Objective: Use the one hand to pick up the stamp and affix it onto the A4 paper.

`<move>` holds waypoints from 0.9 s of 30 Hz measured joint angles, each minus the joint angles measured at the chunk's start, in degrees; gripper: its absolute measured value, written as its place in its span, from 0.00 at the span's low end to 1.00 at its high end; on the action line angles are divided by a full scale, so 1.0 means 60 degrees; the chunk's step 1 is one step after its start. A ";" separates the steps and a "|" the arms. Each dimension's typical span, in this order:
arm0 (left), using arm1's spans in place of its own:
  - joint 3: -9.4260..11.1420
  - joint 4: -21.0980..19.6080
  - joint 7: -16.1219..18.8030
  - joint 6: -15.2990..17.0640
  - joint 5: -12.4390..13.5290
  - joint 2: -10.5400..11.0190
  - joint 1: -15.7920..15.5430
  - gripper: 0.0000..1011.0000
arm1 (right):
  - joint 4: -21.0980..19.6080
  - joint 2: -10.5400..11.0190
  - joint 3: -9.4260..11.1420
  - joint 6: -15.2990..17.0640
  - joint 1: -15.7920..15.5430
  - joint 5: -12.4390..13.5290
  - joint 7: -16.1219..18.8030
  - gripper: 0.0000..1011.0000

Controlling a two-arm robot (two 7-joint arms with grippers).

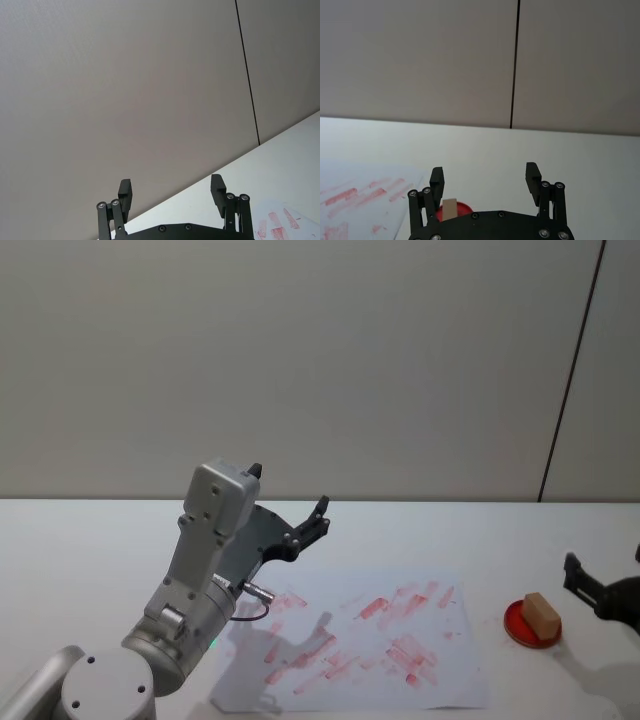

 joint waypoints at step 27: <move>0.0000 0.0000 -0.0001 0.0000 0.0000 0.0000 0.0000 0.99 | 0.1822 -0.0835 -0.0661 0.1865 0.1323 -0.1138 0.1059 0.99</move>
